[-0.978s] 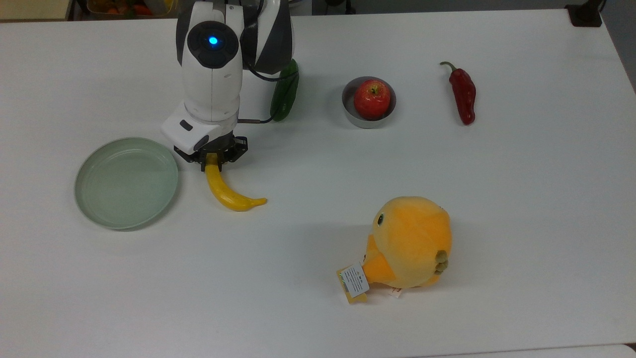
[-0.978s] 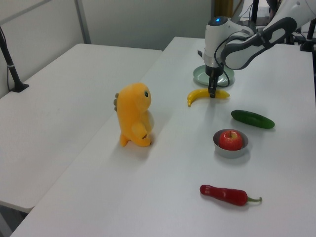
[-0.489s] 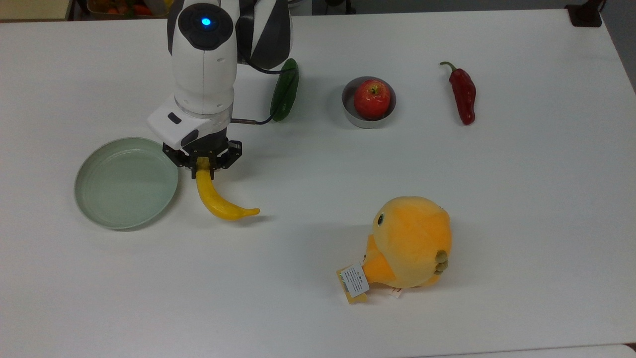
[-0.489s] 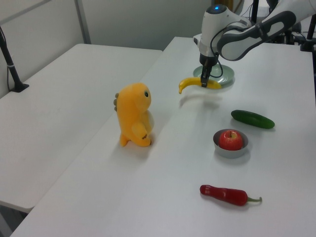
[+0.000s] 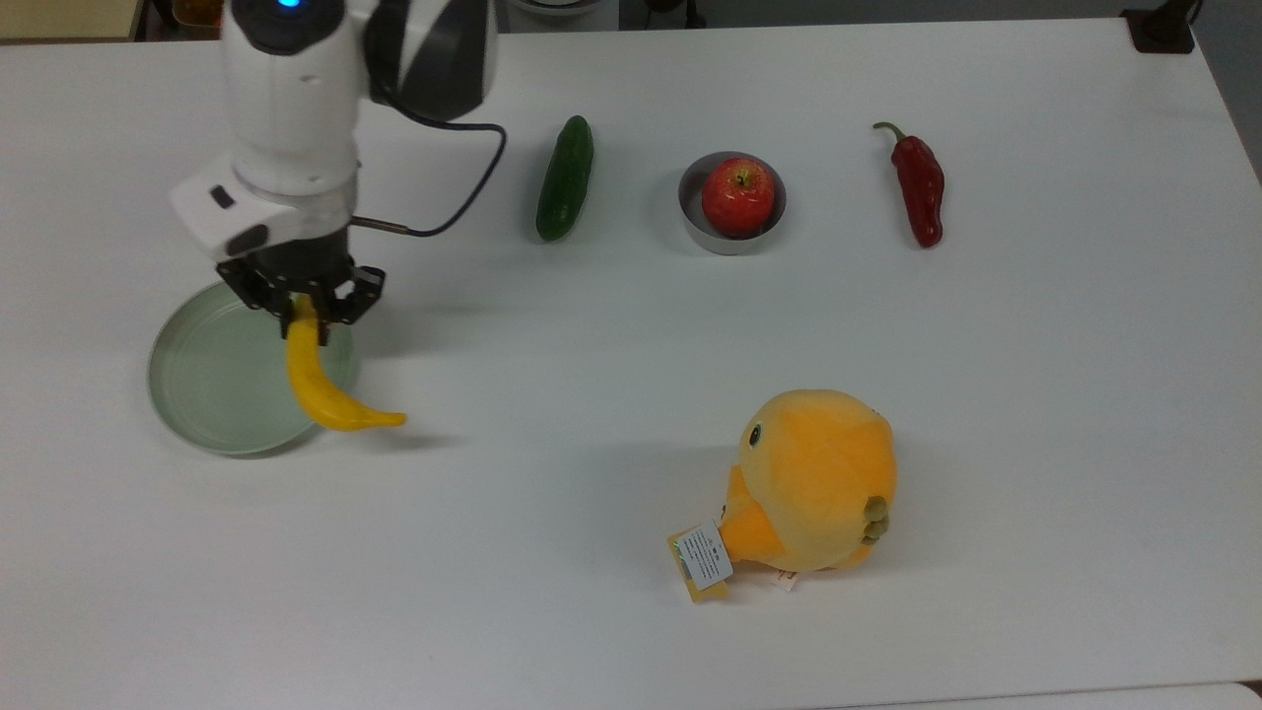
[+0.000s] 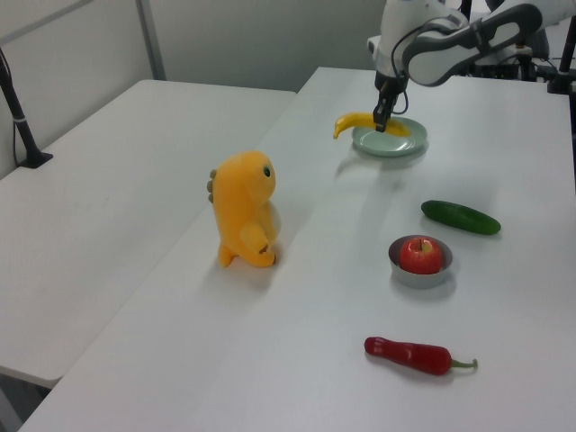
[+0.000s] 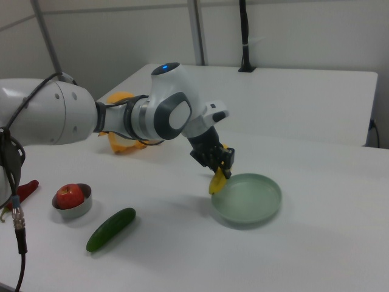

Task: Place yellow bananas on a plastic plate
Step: 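Carry the banana over the pale green plate and lower it, then open the gripper to release the banana onto the plate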

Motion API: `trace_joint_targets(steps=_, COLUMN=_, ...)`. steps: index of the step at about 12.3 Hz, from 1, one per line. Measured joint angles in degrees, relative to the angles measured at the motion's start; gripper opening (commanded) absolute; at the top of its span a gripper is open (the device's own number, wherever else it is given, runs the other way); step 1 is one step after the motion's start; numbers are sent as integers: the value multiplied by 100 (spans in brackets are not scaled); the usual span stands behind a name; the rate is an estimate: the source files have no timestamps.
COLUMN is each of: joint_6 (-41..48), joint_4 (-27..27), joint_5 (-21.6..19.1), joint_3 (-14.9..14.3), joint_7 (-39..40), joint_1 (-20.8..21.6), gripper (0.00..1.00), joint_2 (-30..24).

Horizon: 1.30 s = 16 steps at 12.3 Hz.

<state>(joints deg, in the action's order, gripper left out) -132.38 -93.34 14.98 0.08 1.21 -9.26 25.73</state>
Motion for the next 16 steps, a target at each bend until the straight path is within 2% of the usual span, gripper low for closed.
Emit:
trace_joint_targets(steps=3, joint_6=0, joint_4=-8, joint_5=-33, joint_3=-80, joint_7=0, joint_1=-247, gripper=4, joint_2=-2)
trace_joint_targets(steps=4, joint_6=0, joint_4=-29, joint_5=-33, joint_3=-105, joint_7=10, joint_1=-356, gripper=12, joint_2=38)
trace_joint_targets(steps=5, joint_6=0, joint_4=-42, joint_5=-33, joint_3=-111, joint_7=18, joint_1=-446, gripper=35, joint_2=110)
trace_joint_targets(steps=6, joint_6=0, joint_4=-44, joint_5=-32, joint_3=-114, joint_7=19, joint_1=-503, gripper=64, joint_2=186)
trace_joint_targets(steps=7, joint_6=0, joint_4=-43, joint_5=-32, joint_3=-115, joint_7=19, joint_1=-530, gripper=98, joint_2=241)
trace_joint_targets(steps=8, joint_6=0, joint_4=-43, joint_5=-33, joint_3=-114, joint_7=19, joint_1=-533, gripper=100, joint_2=263)
trace_joint_targets(steps=16, joint_6=64, joint_4=2, joint_5=-55, joint_3=-114, joint_7=-13, joint_1=-472, gripper=100, joint_2=120)
